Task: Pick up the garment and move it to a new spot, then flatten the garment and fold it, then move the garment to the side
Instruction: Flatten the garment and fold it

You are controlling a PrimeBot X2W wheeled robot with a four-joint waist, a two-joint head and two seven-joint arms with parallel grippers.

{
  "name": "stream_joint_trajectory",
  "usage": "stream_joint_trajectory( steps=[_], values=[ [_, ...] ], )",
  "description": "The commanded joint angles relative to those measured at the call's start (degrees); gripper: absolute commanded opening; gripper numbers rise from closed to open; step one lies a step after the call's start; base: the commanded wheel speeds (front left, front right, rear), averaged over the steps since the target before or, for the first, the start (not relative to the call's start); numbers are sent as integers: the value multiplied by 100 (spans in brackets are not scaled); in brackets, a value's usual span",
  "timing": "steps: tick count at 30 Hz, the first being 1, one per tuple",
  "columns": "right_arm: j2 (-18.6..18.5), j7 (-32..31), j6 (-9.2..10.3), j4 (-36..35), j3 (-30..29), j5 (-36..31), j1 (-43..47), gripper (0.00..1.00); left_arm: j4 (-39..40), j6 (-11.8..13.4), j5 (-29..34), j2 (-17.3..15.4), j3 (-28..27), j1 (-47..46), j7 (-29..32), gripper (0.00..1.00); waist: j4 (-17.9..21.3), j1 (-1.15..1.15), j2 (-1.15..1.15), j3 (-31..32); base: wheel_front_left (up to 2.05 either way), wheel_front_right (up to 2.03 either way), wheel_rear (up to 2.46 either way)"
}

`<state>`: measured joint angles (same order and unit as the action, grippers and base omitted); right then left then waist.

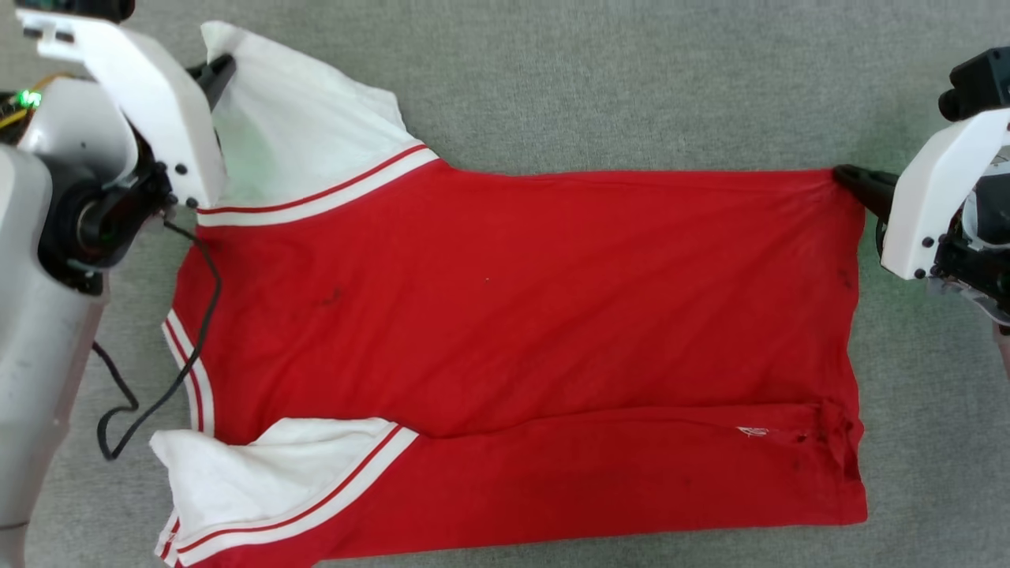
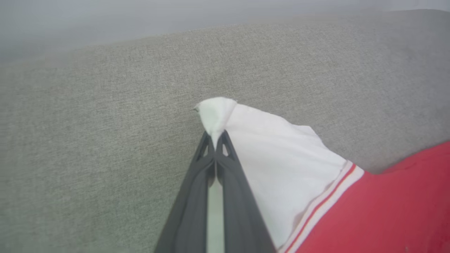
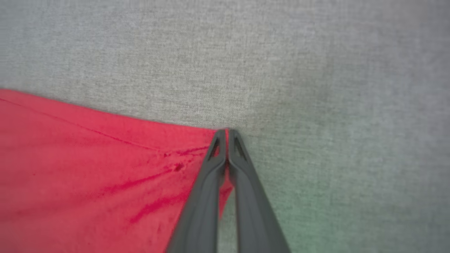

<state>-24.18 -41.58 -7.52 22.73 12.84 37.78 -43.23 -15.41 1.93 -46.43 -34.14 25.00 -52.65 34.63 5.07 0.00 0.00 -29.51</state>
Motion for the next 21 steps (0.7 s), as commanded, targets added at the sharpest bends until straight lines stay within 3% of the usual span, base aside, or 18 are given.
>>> stream_joint_trajectory(
  steps=[1, 8, 17, 21],
  values=[
    [-47, 138, 6, -68, -12, -101, 76, 0, -16, -17, -40, -20, -79, 118, -106, 0, -17, 0, 0, 128, 0, 0, 0],
    [-37, 614, 6, -415, -251, -286, 666, 0, 214, 87, -285, -88, -434, 1069, -817, 0, -164, 0, 0, 788, 0, 0, 0],
    [187, 962, 6, -1024, -689, -291, 2072, 0, 910, 477, -614, -113, -837, 3102, -1624, 0, -346, 0, 0, 1485, 0, 0, 0],
    [351, 1102, 6, -1167, -938, -264, 2709, 0, 1078, 621, -756, 23, -862, 3888, -1843, 0, -384, 0, 0, 1601, 0, 0, 0]
  ],
)
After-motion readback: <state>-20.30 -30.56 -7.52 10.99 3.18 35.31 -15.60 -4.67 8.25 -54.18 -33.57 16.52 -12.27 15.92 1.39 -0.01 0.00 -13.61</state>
